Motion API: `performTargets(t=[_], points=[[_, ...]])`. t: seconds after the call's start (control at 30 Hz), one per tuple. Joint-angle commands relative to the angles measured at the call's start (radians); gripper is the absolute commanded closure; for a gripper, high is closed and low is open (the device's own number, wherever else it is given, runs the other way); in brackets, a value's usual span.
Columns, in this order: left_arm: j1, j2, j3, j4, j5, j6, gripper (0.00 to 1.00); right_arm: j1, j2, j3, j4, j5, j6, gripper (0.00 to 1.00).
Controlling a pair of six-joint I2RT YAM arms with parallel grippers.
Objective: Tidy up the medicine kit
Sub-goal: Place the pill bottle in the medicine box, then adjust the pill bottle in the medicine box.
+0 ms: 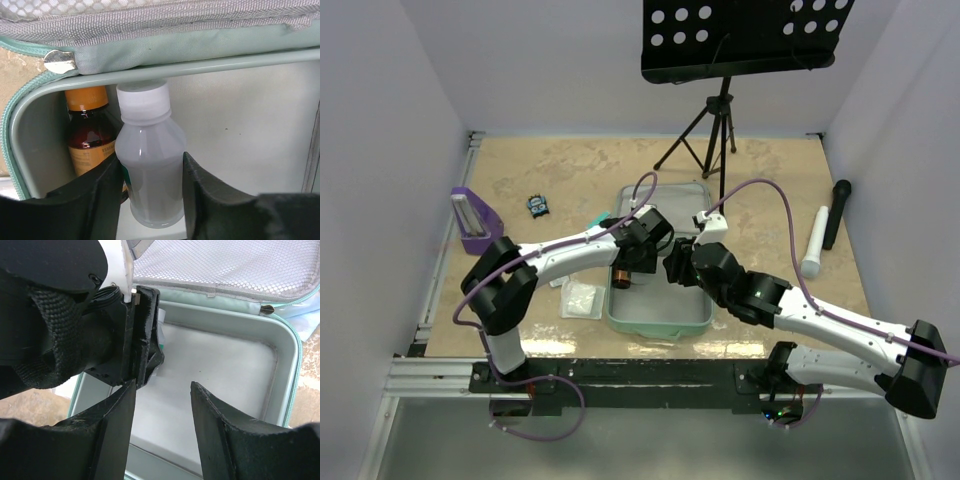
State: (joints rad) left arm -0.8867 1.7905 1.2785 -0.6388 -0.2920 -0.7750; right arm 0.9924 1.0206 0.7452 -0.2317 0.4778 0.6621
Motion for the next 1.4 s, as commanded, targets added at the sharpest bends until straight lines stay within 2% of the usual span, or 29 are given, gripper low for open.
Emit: performTargets(t=[0.0,0.23,0.5,0.67,0.83,1.0,1.17,1.23,1.37], points=[[-0.001,-0.046,0.028,-0.013,-0.015,0.003,0.47,-0.005,-0.005,0.003,0.023,-0.001,0.008,0.48],[-0.001,-0.065,0.028,-0.009,-0.015,-0.001,0.36,-0.005,-0.011,0.002,0.022,-0.004,0.013,0.47],[0.000,-0.118,0.035,-0.021,-0.015,-0.010,0.36,-0.005,0.015,-0.023,0.031,-0.010,0.016,0.47],[-0.001,-0.262,0.032,-0.050,-0.071,-0.021,0.36,-0.009,0.081,-0.014,0.042,-0.005,0.016,0.48],[0.014,-0.454,-0.071,-0.027,-0.174,-0.046,0.39,-0.028,0.180,-0.015,0.112,-0.096,0.008,0.51],[0.052,-0.554,-0.211,-0.021,-0.245,-0.093,0.50,-0.034,0.295,0.009,0.167,-0.150,0.017,0.64],[0.080,-0.540,-0.287,-0.045,-0.308,-0.122,0.73,-0.038,0.386,0.069,0.157,-0.122,-0.012,0.76],[0.092,-0.522,-0.301,-0.061,-0.309,-0.136,0.79,-0.041,0.420,0.088,0.149,-0.117,-0.019,0.79],[0.107,-0.503,-0.347,-0.027,-0.280,-0.142,0.83,-0.043,0.461,0.106,0.152,-0.130,-0.030,0.82]])
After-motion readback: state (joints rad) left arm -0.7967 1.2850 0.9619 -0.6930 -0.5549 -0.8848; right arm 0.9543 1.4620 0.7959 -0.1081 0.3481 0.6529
